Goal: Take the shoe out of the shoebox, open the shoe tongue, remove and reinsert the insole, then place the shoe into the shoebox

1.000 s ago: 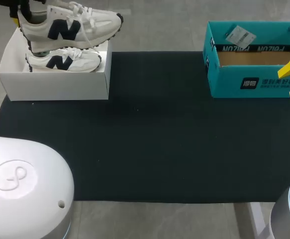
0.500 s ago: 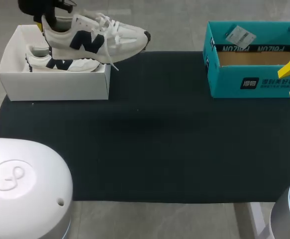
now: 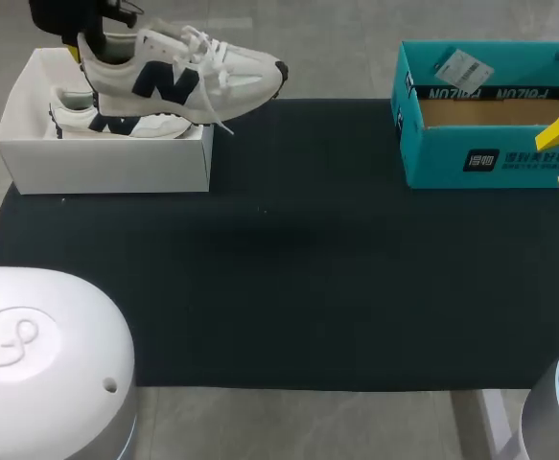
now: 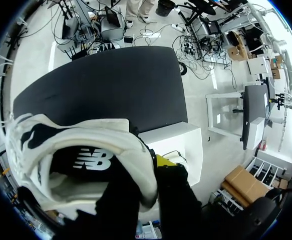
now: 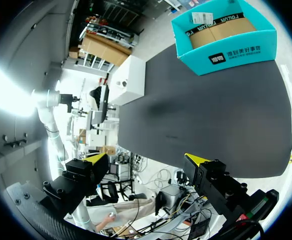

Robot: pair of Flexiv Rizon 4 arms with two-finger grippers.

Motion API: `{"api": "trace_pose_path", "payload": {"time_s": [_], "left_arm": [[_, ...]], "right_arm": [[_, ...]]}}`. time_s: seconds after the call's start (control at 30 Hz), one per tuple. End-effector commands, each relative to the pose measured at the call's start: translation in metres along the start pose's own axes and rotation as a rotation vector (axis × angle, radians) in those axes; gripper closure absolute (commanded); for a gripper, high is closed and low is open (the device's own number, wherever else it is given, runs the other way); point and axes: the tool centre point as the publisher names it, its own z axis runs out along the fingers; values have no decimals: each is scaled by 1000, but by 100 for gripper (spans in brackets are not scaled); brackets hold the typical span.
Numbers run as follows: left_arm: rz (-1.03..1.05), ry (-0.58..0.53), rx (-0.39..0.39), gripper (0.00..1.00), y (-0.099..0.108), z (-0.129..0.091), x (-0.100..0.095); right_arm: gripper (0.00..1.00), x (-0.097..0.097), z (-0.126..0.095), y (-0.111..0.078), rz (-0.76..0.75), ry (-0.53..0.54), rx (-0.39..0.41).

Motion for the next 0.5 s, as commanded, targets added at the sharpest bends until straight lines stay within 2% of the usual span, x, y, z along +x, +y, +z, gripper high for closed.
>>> {"api": "trace_pose_path", "payload": {"time_s": [0.03,0.2,0.5], "left_arm": [[-10,15,55,100,-7,-4,-12],[-39,-14,86,100,-26,-19,-37],[-102,120,85,100,-60,-52,-83]], "right_arm": [[0,0,0,0,1,-2,0],[0,0,0,0,1,-2,0],[0,0,0,0,1,-2,0]]}}
